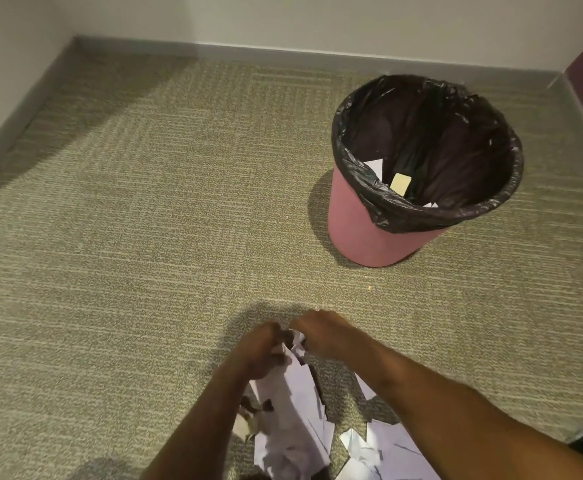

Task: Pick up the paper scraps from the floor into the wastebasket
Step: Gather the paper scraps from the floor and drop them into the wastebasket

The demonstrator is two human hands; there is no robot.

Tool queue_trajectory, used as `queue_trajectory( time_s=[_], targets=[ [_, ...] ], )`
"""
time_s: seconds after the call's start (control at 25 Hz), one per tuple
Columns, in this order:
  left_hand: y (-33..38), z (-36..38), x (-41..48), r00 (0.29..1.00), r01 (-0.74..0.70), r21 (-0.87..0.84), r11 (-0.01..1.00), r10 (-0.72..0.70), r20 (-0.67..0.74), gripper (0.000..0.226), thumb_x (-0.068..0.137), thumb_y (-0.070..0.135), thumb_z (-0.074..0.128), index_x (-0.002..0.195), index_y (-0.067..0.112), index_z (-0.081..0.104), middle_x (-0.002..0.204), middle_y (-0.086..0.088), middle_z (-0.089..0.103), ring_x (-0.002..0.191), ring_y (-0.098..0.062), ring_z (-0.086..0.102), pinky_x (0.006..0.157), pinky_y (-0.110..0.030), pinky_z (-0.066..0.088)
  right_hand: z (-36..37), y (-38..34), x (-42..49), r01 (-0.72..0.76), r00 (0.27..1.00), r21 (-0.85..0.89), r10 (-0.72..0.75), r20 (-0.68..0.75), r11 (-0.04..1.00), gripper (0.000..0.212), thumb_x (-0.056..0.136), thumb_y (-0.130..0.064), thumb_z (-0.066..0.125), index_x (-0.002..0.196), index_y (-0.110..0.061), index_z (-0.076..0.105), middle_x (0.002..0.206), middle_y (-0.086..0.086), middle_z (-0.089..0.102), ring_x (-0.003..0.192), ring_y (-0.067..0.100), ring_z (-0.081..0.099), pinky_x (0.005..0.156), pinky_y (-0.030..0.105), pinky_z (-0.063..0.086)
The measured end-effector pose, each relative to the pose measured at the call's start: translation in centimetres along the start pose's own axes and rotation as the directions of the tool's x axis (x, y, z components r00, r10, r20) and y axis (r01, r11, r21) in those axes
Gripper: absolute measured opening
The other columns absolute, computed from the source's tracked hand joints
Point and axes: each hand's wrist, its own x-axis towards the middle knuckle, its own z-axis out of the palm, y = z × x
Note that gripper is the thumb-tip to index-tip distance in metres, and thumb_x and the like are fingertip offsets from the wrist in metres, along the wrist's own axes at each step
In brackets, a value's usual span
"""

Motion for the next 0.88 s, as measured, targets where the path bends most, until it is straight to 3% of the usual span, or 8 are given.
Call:
queue_trajectory(
  time_s=[0.08, 0.2, 0.32, 0.44, 0.48, 0.64, 0.76, 0.88],
  targets=[
    [0.7, -4.0, 0.7, 0.993, 0.120, -0.135, 0.984, -0.118, 0.024, 0.024, 0.075, 0.026, 0.075, 0.089, 0.007, 0.072, 0.074, 0.000, 0.059, 0.069, -0.009, 0.050, 0.067, -0.023, 0.039, -3.6, -0.9, -0.5, -0.056, 0.996, -0.028, 0.057, 0.062, 0.998, 0.024, 0.086, -0.018, 0.067, 0.108, -0.008, 0.067, 0.103, 0.010, 0.071, 0.092, 0.030, 0.069, 0.069, 0.031, 0.049],
    [3.1, -14.4, 0.0, 0.975, 0.206, -0.372, 0.905, -0.220, 0.004, 0.020, 0.082, 0.024, 0.075, 0.082, 0.004, 0.073, 0.055, 0.008, 0.063, 0.048, -0.002, 0.054, 0.052, -0.018, 0.041, -11.5, -2.3, -2.6, -0.084, 0.990, 0.136, 0.067, 0.120, 0.987, 0.023, 0.087, -0.004, 0.065, 0.110, -0.001, 0.062, 0.080, 0.012, 0.065, 0.057, 0.026, 0.062, 0.046, 0.028, 0.048],
    [8.1, -24.7, -2.0, 0.983, 0.092, -0.467, 0.880, -0.156, -0.100, 0.012, 0.084, 0.020, 0.071, 0.079, 0.009, 0.071, 0.058, 0.004, 0.068, 0.051, -0.007, 0.063, 0.059, -0.027, 0.046, -19.2, -2.8, -6.7, -0.018, 1.000, 0.244, 0.022, -0.011, 0.970, 0.030, 0.090, 0.000, 0.065, 0.118, -0.001, 0.056, 0.068, 0.009, 0.059, 0.049, 0.025, 0.065, 0.036, 0.023, 0.047],
    [13.6, -29.8, -2.2, 0.924, -0.118, -0.569, 0.814, -0.119, -0.362, 0.014, 0.081, 0.022, 0.073, 0.082, 0.008, 0.072, 0.061, 0.004, 0.068, 0.052, -0.009, 0.060, 0.056, -0.024, 0.044, -24.7, -1.7, -12.1, 0.087, 0.980, 0.359, -0.014, -0.199, 0.929, 0.022, 0.088, -0.015, 0.072, 0.096, -0.011, 0.053, 0.063, 0.005, 0.059, 0.042, 0.009, 0.062, 0.038, 0.023, 0.047],
    [15.6, -30.5, -1.6, 0.896, -0.180, -0.592, 0.786, -0.118, -0.428, 0.018, 0.079, 0.024, 0.075, 0.084, 0.007, 0.071, 0.061, 0.004, 0.066, 0.050, -0.009, 0.056, 0.055, -0.023, 0.042, -25.9, -0.7, -13.9, 0.105, 0.967, 0.431, 0.008, -0.254, 0.896, 0.020, 0.088, -0.015, 0.073, 0.092, -0.006, 0.055, 0.065, 0.008, 0.061, 0.045, 0.012, 0.065, 0.040, 0.025, 0.048],
    [22.5, -30.5, 2.5, 0.875, -0.194, -0.567, 0.801, -0.120, -0.469, 0.036, 0.077, 0.027, 0.078, 0.094, -0.002, 0.067, 0.078, -0.008, 0.068, 0.063, -0.016, 0.056, 0.063, -0.029, 0.041, -27.9, 4.1, -18.8, 0.000, 0.841, 0.583, 0.315, -0.440, 0.813, 0.015, 0.090, -0.018, 0.070, 0.099, -0.008, 0.062, 0.081, 0.014, 0.070, 0.054, 0.021, 0.070, 0.048, 0.035, 0.059],
    [25.9, -29.3, 6.0, 0.914, -0.084, -0.496, 0.865, -0.132, -0.385, 0.040, 0.079, 0.023, 0.075, 0.112, 0.006, 0.062, 0.093, -0.002, 0.067, 0.077, -0.012, 0.063, 0.058, -0.021, 0.050, -27.2, 6.3, -18.5, -0.103, 0.724, 0.722, 0.549, -0.417, 0.684, 0.026, 0.089, -0.017, 0.071, 0.110, -0.011, 0.056, 0.088, 0.012, 0.069, 0.057, 0.020, 0.070, 0.049, 0.034, 0.060],
    [27.3, -28.0, 9.1, 0.931, -0.038, -0.466, 0.884, -0.138, -0.337, 0.047, 0.080, 0.017, 0.072, 0.121, 0.002, 0.055, 0.105, -0.009, 0.065, 0.085, -0.019, 0.063, 0.051, -0.022, 0.048, -26.2, 7.1, -17.0, -0.052, 0.656, 0.833, 0.647, -0.387, 0.551, 0.029, 0.084, -0.013, 0.076, 0.107, -0.002, 0.062, 0.093, 0.019, 0.071, 0.064, 0.024, 0.068, 0.053, 0.034, 0.061]
  ],
)
